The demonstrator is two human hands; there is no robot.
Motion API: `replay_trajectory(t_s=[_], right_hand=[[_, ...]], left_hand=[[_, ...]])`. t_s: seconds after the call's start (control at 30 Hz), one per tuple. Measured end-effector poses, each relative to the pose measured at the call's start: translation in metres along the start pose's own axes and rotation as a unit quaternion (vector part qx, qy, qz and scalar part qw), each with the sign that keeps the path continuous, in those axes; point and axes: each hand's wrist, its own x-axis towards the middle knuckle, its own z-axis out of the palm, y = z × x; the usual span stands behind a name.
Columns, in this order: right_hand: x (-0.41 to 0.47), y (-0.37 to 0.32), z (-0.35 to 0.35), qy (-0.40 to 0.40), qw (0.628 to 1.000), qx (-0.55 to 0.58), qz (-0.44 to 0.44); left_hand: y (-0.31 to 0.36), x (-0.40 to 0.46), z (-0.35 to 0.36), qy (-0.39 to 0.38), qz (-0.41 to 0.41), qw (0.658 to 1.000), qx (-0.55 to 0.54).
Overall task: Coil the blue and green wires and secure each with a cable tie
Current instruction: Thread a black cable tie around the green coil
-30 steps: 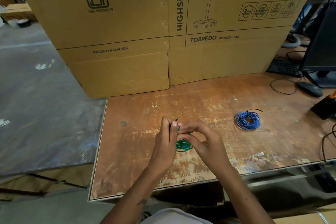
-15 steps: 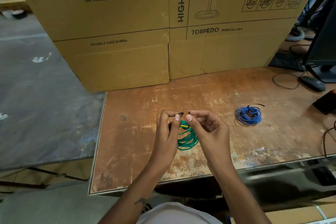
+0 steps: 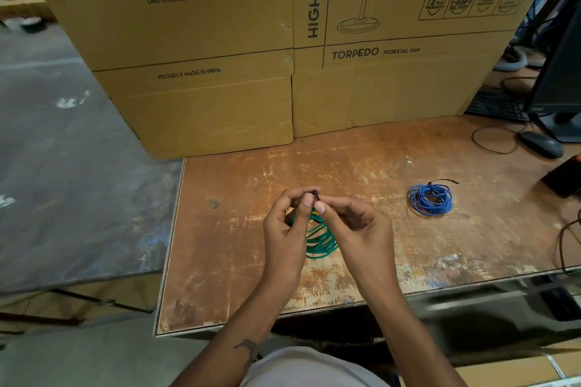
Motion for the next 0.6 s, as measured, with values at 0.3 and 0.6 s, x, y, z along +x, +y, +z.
replay_trajectory(t_s=[0.3, 0.6], right_hand=[[0.0015, 0.0013, 0.0016, 0.009, 1.000, 0.025, 0.005], [0.0006, -0.0006, 0.0023, 0.012, 1.000, 0.020, 0.015]], left_hand=[[0.0019, 0.0011, 0.0005, 0.008, -0.004, 1.000, -0.025], [-0.0010, 0.0009, -0.0022, 0.000, -0.016, 0.999, -0.034]])
